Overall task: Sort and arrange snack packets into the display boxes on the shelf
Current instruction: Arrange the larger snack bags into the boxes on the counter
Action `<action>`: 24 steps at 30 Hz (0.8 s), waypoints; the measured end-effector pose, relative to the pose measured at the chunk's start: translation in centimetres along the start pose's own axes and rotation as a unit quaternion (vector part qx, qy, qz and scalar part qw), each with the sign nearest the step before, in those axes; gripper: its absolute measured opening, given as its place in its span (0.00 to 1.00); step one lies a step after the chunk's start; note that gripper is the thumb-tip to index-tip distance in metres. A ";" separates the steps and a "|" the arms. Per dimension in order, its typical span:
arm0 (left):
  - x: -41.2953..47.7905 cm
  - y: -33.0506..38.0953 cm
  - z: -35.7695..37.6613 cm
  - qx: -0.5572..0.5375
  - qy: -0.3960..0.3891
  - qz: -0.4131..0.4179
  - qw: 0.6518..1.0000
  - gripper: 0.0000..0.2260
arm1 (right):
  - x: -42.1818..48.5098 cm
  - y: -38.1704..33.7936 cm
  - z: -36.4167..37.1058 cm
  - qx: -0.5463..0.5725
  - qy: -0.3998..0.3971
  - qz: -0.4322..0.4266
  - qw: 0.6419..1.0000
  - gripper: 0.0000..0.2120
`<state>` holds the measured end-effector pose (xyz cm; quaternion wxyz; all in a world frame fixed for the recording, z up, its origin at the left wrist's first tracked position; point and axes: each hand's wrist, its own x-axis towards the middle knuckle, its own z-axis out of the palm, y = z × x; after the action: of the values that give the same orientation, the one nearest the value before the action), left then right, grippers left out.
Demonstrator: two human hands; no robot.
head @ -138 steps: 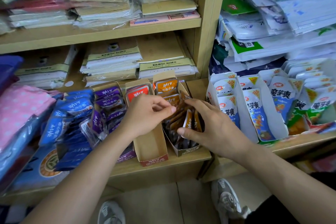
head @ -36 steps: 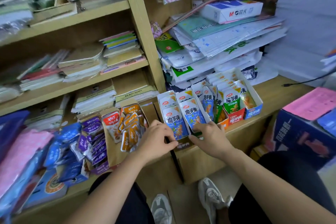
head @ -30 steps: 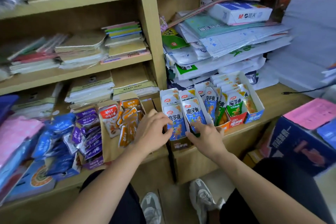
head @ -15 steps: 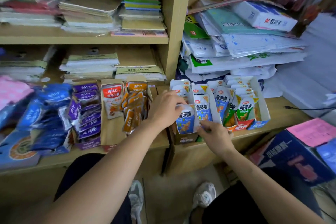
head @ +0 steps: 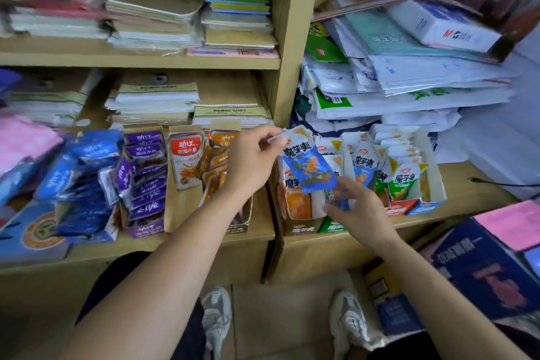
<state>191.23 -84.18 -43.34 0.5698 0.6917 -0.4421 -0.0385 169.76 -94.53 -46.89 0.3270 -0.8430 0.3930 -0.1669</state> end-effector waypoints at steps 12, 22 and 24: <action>-0.6 1.8 3.1 -0.116 -0.085 0.012 0.990 0.17 | 3.9 -1.7 -3.3 0.153 0.124 -0.087 0.977 0.17; 1.4 0.1 8.6 0.367 -0.181 0.176 0.895 0.19 | 5.8 2.9 -6.6 0.267 0.138 0.030 0.953 0.07; 2.4 0.4 9.3 0.402 -0.199 0.169 0.878 0.19 | 5.8 3.3 -6.6 0.265 0.120 0.040 0.956 0.15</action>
<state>187.29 -92.78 -45.20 0.1404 0.7539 -0.6336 0.1025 168.02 -103.38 -44.18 0.4952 -0.6835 0.4049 -0.3516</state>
